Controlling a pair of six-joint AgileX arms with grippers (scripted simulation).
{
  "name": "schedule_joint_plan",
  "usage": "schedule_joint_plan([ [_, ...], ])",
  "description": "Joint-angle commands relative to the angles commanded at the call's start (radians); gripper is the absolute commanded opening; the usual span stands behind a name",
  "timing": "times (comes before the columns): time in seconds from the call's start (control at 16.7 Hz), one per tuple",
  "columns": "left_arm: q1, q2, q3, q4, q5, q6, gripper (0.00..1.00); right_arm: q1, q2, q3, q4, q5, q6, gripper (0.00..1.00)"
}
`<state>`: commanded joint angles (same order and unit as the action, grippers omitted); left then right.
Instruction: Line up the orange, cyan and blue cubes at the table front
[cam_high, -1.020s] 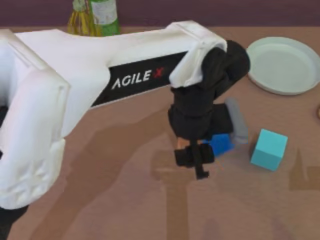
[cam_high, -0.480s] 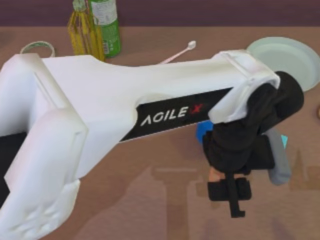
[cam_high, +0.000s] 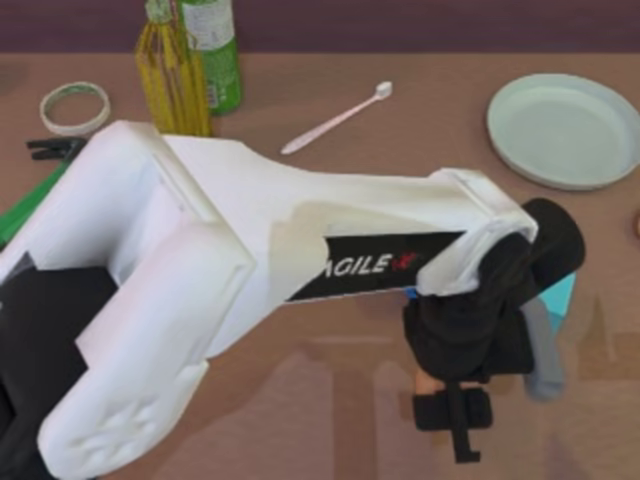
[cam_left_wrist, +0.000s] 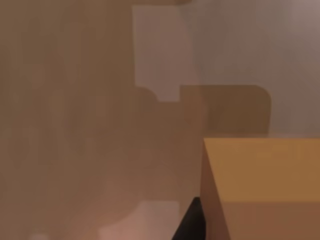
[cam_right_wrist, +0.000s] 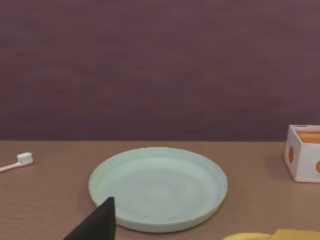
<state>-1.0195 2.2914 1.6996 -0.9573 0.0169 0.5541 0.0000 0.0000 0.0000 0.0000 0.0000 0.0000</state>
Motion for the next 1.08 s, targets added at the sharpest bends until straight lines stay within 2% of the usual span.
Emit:
schedule_joint_plan([
  [0.3,-0.002,0.008,-0.011,0.015,0.0,0.0,0.0,0.0,0.0,0.0,0.0,0.0,0.0,1.0],
  [1.08,-0.002,0.008,-0.011,0.015,0.0,0.0,0.98,0.0,0.0,0.0,0.0,0.0,0.0,1.0],
])
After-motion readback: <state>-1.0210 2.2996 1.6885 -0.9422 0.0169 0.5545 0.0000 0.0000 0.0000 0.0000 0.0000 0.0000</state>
